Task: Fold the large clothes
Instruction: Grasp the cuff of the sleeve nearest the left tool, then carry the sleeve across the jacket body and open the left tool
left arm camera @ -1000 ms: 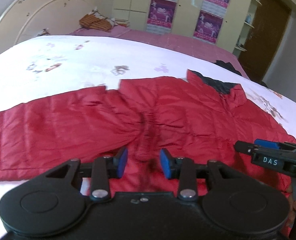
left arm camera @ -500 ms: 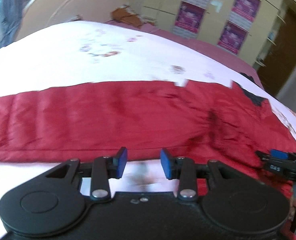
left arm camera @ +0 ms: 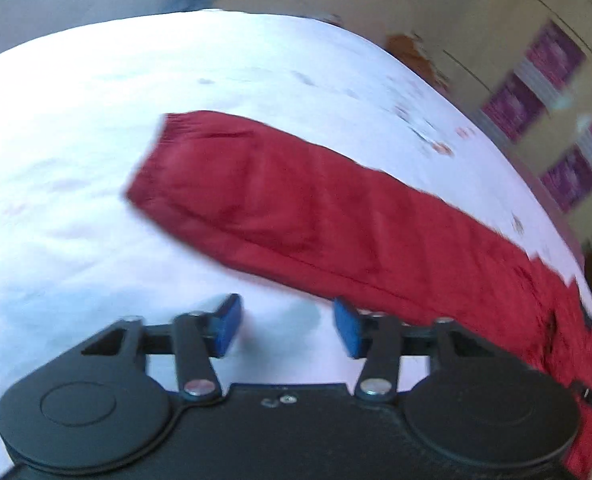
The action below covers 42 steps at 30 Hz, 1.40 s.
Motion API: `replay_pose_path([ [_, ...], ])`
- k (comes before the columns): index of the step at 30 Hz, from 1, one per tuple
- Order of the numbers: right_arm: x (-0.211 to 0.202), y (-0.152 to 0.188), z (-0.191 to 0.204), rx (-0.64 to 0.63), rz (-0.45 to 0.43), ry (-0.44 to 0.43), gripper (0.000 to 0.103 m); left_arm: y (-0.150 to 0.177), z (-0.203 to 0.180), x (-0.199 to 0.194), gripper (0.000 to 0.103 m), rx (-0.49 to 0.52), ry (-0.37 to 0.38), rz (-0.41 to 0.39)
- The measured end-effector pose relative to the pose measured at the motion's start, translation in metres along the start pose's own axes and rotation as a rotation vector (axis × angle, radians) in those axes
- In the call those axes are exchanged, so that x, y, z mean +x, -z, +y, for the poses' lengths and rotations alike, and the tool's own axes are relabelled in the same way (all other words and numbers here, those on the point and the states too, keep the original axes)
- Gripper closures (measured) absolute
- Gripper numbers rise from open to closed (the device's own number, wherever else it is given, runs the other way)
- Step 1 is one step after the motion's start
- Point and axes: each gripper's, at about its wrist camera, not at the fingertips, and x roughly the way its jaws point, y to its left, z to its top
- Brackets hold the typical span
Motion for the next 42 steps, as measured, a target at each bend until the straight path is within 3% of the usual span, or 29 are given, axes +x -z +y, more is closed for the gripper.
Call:
replay_pose_path([
  [1, 0.002, 0.000, 0.007, -0.009, 0.005, -0.012, 0.047, -0.001, 0.008, 0.000, 0.028, -0.036, 0.007, -0.012],
  [4, 0.010, 0.002, 0.024, -0.029, 0.022, -0.022, 0.047, -0.008, 0.019, 0.009, 0.020, -0.102, 0.052, -0.031],
  [8, 0.018, 0.003, 0.032, -0.034, 0.028, -0.006, 0.047, -0.019, 0.020, 0.025, 0.022, -0.164, 0.095, -0.105],
  [11, 0.019, 0.003, 0.030, -0.029, 0.025, -0.001, 0.047, -0.026, 0.022, 0.036, 0.042, -0.211, 0.099, -0.155],
  [13, 0.016, 0.003, 0.028, -0.018, 0.009, 0.011, 0.047, -0.031, 0.023, 0.041, 0.076, -0.227, 0.084, -0.171],
  [16, 0.025, 0.009, 0.029, -0.023, 0.042, 0.021, 0.047, -0.037, 0.029, 0.046, 0.094, -0.253, 0.094, -0.176],
  [18, 0.030, 0.012, 0.032, -0.053, 0.040, 0.032, 0.047, -0.038, 0.026, 0.044, 0.096, -0.230, 0.105, -0.188],
  [25, 0.023, 0.006, 0.024, -0.006, 0.026, 0.007, 0.047, -0.046, -0.021, 0.010, 0.097, -0.067, 0.226, -0.274],
  [29, 0.012, 0.002, 0.018, 0.026, -0.005, 0.000, 0.047, -0.045, -0.085, -0.008, 0.098, 0.118, 0.358, -0.288],
  [36, -0.025, 0.007, -0.017, 0.093, -0.054, 0.017, 0.047, -0.004, -0.213, -0.012, 0.098, 0.394, 0.594, -0.223],
  [42, -0.059, 0.022, -0.072, 0.177, -0.075, 0.086, 0.047, 0.070, -0.313, 0.002, 0.098, 0.633, 0.738, -0.097],
])
